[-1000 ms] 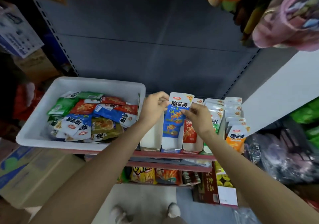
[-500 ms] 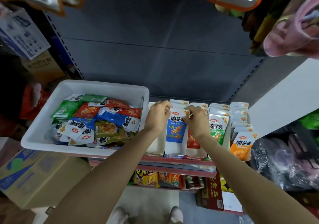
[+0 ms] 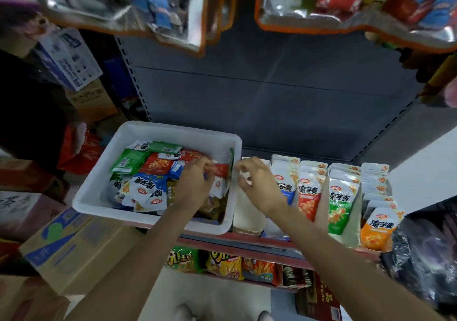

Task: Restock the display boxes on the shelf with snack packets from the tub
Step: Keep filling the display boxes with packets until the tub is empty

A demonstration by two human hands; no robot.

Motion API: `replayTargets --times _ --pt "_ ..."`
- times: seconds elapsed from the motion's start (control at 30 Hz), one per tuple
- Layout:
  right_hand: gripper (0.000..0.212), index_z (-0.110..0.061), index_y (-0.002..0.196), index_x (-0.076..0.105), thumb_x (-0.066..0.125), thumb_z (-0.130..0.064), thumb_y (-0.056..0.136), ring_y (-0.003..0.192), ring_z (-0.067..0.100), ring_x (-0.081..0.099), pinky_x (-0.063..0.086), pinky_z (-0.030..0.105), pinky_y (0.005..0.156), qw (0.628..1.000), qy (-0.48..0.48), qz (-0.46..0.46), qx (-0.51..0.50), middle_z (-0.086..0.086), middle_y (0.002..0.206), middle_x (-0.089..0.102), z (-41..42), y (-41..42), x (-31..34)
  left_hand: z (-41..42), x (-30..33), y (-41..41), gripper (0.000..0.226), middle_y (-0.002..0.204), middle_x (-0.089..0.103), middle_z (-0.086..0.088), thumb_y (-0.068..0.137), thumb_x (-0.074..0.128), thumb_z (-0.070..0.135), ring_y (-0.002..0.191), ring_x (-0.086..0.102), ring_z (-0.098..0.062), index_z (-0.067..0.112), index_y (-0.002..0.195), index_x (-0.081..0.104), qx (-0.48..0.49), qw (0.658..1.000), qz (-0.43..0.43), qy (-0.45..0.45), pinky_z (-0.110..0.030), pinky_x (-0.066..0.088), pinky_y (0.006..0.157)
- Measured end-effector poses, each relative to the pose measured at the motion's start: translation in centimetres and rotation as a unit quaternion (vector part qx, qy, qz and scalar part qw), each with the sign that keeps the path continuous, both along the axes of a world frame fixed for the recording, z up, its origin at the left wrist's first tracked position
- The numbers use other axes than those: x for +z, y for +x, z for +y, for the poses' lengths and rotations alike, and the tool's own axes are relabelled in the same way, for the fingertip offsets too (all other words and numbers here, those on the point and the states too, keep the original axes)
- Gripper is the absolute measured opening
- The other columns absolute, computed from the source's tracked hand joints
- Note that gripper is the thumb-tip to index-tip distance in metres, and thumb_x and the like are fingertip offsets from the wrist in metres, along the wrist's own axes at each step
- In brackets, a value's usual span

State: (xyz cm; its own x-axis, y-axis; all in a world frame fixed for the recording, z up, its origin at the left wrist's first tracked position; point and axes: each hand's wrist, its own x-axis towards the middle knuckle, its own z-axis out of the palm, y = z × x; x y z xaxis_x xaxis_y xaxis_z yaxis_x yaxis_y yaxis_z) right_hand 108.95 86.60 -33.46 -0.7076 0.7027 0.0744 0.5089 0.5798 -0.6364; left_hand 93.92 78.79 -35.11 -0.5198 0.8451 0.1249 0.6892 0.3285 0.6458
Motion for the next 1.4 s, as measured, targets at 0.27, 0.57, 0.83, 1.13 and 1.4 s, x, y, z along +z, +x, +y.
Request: replayTargets --times 0.27,0.57,0.83,1.13,1.4 --pt "0.065 -0.004 0.147 0.015 0.05 -0.024 0.096 0.127 0.036 0.042 0.037 0.04 0.105 0.969 -0.123 -0.212 0.002 0.02 0.147 0.027 -3.2 -10.6 -3.9 -4.4 -1.3 -7.4 0.058 0.146 0.034 -0.009 0.09 0.058 0.025 0.135 0.029 -0.027 0.012 0.141 0.036 -0.016 0.974 0.074 -0.215 -0.04 0.03 0.11" --pt "0.023 -0.007 0.112 0.059 0.044 -0.011 0.095 0.101 0.03 0.062 0.047 0.037 0.084 0.931 0.145 -0.326 0.075 0.014 0.109 0.065 -6.5 -11.1 -2.7 -5.9 -2.6 -9.5 0.06 0.147 0.035 -0.01 0.088 0.059 0.013 0.135 0.031 -0.027 0.013 0.143 0.034 -0.025 0.982 0.012 -0.187 -0.04 0.032 0.108" --pt "0.023 -0.021 0.108 0.066 0.05 -0.018 0.093 0.091 0.029 0.064 0.049 0.033 0.079 0.987 0.068 -0.142 0.028 0.008 0.098 0.07 -4.9 -8.0 0.6 -5.8 -0.3 -9.0 0.02 0.122 0.06 -0.009 0.09 0.06 0.021 0.116 0.048 -0.029 0.013 0.107 0.068 -0.079 0.987 0.124 -0.064 -0.041 0.041 0.095" --pt "0.014 -0.011 0.095 0.062 0.069 -0.008 0.083 0.065 0.013 0.062 0.053 0.023 0.063 0.884 -0.373 0.202 -0.195 0.003 0.075 0.067 -0.8 -2.6 2.2 -4.8 0.5 -5.4 0.009 0.076 0.057 -0.018 0.094 0.055 0.018 0.066 0.056 -0.027 0.012 0.092 0.061 -0.089 0.982 -0.164 -0.044 -0.034 0.043 0.065" --pt "0.016 -0.014 0.081 0.06 0.058 -0.001 0.09 0.058 0.003 0.061 0.055 0.022 0.059 0.914 -0.285 0.232 -0.171 -0.001 0.071 0.064 1.9 2.9 4.2 0.2 2.2 -0.2 0.004 0.08 0.067 -0.001 0.087 0.064 0.013 0.073 0.059 -0.01 0.016 0.084 0.064 -0.105 0.971 -0.216 -0.018 -0.028 0.046 0.07"
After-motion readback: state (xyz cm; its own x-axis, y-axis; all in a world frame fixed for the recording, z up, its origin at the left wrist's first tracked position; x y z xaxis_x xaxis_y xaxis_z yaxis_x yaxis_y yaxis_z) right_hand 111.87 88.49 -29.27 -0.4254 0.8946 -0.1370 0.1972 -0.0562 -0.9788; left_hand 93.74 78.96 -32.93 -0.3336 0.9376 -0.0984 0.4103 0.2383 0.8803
